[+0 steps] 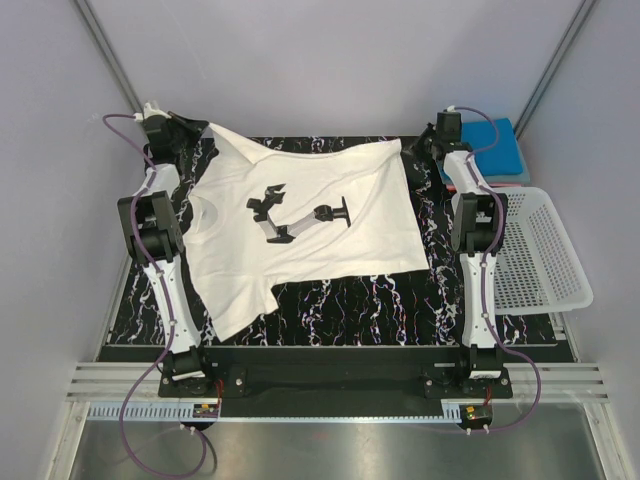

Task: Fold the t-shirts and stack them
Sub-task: Flatten the tshirt out

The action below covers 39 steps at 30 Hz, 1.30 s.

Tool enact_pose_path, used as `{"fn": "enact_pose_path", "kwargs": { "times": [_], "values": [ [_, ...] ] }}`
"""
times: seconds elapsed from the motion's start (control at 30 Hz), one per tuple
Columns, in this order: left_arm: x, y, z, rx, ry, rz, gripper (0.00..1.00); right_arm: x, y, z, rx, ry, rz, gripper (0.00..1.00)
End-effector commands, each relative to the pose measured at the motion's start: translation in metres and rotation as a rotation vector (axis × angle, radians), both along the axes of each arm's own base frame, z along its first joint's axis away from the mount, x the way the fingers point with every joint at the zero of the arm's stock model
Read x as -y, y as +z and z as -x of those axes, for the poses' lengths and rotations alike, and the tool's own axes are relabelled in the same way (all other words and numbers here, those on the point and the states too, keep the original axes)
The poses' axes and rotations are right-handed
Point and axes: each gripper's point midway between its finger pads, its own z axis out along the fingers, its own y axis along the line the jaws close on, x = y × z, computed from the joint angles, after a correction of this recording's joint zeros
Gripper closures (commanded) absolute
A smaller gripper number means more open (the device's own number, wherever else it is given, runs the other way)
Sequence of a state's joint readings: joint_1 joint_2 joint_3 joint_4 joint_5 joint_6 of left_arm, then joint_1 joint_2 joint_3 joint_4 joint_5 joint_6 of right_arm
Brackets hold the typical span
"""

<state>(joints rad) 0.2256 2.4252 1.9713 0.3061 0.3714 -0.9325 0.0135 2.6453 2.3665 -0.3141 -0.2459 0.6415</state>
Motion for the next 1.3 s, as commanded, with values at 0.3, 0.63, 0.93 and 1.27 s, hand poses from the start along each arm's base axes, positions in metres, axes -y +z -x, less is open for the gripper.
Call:
{"fn": "enact_pose_path", "kwargs": {
  "times": [0.3,0.63,0.93,1.27],
  "values": [
    [-0.002,0.028,-0.001,0.094,-0.027,-0.084,1.00,-0.004,0.017,-0.017,0.056,-0.022,-0.046,0.71],
    [-0.015,0.037,-0.002,0.086,0.015,-0.121,1.00,-0.020,0.020,-0.009,0.054,0.039,0.068,0.57],
    [-0.033,0.063,-0.022,0.122,0.094,-0.135,1.00,-0.011,0.046,0.003,0.067,0.026,0.151,0.57],
    [-0.011,0.063,-0.021,0.160,0.030,-0.111,1.00,-0.027,0.042,-0.032,0.175,0.003,0.025,0.46]
  ]
}}
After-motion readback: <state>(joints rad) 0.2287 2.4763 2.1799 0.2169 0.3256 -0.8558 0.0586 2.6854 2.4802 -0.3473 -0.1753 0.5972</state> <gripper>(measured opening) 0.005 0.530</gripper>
